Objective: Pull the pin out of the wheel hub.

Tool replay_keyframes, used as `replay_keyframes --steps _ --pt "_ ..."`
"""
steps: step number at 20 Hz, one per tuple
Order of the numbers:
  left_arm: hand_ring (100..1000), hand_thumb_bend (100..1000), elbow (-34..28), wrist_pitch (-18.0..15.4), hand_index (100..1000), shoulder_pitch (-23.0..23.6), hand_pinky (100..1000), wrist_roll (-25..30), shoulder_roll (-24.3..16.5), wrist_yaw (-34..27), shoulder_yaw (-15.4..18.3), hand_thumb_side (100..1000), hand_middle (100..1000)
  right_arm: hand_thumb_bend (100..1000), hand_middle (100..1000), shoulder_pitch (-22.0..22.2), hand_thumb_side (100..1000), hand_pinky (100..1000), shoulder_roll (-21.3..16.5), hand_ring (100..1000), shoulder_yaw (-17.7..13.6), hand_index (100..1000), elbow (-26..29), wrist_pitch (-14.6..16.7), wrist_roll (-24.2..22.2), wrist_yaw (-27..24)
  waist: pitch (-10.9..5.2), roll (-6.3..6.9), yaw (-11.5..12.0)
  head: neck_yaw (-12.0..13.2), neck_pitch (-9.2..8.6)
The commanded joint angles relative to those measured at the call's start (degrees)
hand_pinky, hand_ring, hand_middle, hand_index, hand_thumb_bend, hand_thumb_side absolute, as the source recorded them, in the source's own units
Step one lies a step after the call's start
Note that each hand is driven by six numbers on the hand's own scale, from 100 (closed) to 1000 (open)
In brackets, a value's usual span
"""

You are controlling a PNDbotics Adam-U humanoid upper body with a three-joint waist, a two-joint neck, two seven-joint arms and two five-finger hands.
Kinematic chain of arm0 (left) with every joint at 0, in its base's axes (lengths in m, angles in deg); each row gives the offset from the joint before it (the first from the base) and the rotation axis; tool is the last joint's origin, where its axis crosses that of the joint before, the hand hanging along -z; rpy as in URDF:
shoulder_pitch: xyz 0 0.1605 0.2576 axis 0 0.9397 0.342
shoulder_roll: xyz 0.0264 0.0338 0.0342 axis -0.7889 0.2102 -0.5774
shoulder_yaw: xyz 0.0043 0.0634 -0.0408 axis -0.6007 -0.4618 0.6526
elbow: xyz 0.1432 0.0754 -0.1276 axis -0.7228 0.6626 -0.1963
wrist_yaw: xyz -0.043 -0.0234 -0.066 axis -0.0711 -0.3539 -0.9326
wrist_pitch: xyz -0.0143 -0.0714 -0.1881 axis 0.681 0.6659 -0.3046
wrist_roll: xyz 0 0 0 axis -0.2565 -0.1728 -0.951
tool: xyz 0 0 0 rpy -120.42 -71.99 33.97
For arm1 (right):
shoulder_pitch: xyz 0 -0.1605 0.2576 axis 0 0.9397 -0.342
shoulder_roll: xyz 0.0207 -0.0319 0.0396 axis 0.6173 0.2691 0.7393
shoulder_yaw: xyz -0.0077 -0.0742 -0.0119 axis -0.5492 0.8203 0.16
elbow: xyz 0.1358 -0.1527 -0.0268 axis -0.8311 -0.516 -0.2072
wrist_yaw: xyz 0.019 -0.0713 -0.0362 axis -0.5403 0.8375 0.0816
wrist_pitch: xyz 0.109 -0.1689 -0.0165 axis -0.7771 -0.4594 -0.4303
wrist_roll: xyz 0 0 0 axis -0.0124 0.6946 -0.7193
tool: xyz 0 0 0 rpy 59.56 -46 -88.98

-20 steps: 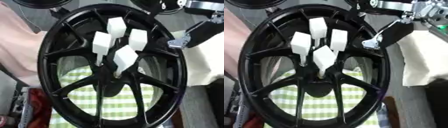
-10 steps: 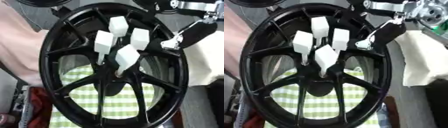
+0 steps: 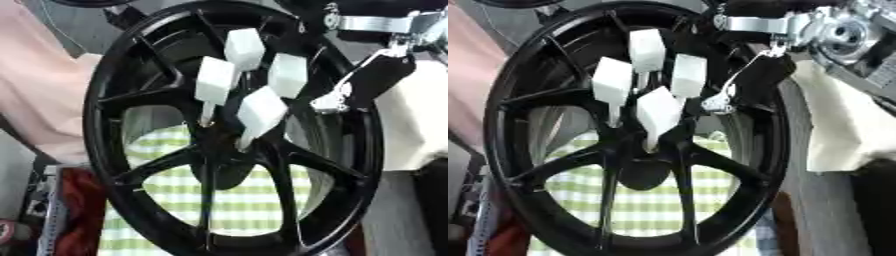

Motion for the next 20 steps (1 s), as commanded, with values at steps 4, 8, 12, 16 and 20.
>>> replay_keyframes --steps 4,8,12,16,20 --pt "700 122 -1.2 0.1 855 -0.3 852 0.2 -1.0 0.3 0.0 882 731 465 781 -1.3 384 885 -0.4 864 -0.9 866 0.7 -2.5 3.2 -0.2 -0.5 0.06 -0.1 0.4 0.08" --pt "701 122 -1.2 0.2 855 -0.4 852 0.3 -1.0 0.4 0.0 884 731 453 779 -1.3 388 882 -0.4 862 -1.1 862 0.7 -3.4 5.8 0.6 -0.12 -0.24 -0.1 0.5 -0.08" --pt "701 122 -1.2 0.2 856 -0.6 853 0.5 -1.0 0.5 -0.1 887 732 449 775 -1.1 386 880 -0.4 861 -0.8 858 0.7 -4.2 6.5 0.8 0.32 -0.56 0.1 0.6 -0.27" --pt "701 121 -1.2 0.2 856 -0.7 854 0.6 -0.9 0.7 -0.1 890 732 444 771 -0.8 376 878 -0.6 859 -0.8 855 0.7 -4.7 6.4 0.9 0.86 -0.85 0.2 0.6 -0.31" --pt "702 120 -1.2 0.2 856 -0.8 855 0.7 -0.9 0.8 -0.2 891 733 440 768 -0.5 361 878 -0.8 858 -0.8 852 0.7 -5.0 6.2 1.0 1.33 -0.98 0.3 0.5 -0.38"
